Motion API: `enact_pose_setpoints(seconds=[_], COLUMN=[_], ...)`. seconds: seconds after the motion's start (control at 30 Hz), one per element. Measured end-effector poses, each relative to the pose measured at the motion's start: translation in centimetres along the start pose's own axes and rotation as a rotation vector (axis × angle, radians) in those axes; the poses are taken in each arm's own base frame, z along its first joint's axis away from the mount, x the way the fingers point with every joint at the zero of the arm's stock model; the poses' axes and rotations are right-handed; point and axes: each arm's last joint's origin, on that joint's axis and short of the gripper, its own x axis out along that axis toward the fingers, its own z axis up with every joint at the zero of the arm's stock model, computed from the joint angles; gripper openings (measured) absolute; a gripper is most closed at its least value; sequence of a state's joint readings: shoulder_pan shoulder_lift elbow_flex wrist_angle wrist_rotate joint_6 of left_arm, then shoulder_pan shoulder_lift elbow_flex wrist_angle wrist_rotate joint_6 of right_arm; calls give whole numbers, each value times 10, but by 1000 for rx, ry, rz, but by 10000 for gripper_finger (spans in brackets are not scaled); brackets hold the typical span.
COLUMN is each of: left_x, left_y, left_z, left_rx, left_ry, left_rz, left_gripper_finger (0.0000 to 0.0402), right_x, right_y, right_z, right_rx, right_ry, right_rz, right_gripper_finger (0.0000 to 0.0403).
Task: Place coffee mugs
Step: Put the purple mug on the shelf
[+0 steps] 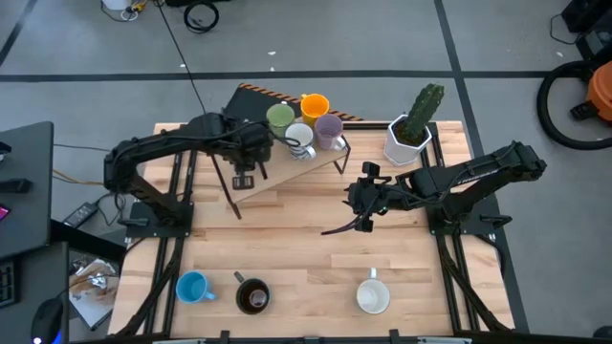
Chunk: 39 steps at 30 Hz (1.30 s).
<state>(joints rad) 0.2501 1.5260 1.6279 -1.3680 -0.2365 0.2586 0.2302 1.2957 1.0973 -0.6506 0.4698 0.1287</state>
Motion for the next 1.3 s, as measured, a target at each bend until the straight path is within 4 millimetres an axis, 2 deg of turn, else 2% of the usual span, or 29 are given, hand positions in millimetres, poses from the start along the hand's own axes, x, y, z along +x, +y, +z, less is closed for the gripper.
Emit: enact_pose_setpoints(seconds=[0.3,0.4,0.5,0.67,0.83,1.03,1.3], left_x=[-25,-27,-26,-18,-12,1,9], left_y=[-8,-8,-3,18,36,58,72], left_z=[-13,-14,-16,-17,-15,-20,-19], left_rx=[221,226,146,-36,-126,-278,-320], left_ry=[-11,-32,-37,-60,-116,-111,-157], left_rz=[139,131,94,27,26,-68,-117], left_gripper_finger=[43,43,41,36,35,34,34], right_x=[0,0,0,0,0,0,0], right_y=[0,0,0,0,0,0,0], right_z=[0,0,0,1,1,1,1], right_rx=[6,1,-8,-4,2,1,-5], right_ry=[0,0,0,-6,-7,-7,-6], right_rz=[1,1,0,2,1,1,2], right_gripper_finger=[151,151,151,151,151,151,151])
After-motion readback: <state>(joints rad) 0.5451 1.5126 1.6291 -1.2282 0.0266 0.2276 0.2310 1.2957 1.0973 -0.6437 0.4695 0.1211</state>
